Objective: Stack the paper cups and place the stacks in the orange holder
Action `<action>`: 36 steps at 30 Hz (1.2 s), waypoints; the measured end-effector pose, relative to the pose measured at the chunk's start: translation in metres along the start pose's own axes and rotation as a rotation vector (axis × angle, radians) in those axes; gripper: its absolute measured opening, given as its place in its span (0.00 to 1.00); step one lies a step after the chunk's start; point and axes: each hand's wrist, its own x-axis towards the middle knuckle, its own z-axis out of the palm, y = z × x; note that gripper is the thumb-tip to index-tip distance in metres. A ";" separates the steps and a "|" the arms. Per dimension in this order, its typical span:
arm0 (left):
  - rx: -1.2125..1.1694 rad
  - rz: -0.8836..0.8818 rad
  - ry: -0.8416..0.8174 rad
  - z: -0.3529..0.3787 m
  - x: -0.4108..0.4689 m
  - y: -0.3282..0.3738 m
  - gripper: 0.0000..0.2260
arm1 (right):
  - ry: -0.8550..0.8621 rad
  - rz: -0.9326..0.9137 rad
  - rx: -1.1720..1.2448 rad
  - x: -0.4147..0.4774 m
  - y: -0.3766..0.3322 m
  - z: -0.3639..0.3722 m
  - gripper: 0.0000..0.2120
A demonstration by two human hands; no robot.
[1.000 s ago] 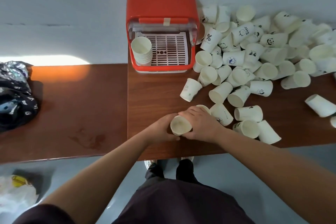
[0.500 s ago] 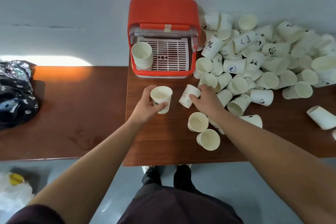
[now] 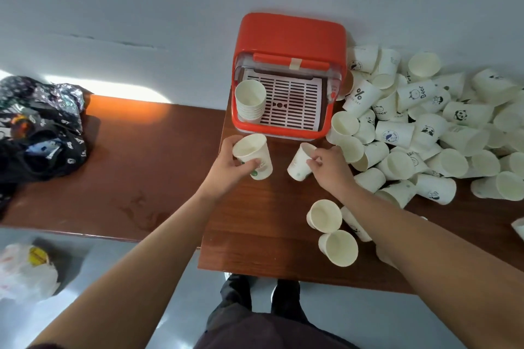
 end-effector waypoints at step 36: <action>0.550 0.229 0.213 -0.028 0.106 0.042 0.34 | 0.258 -0.306 0.456 0.029 -0.085 -0.085 0.06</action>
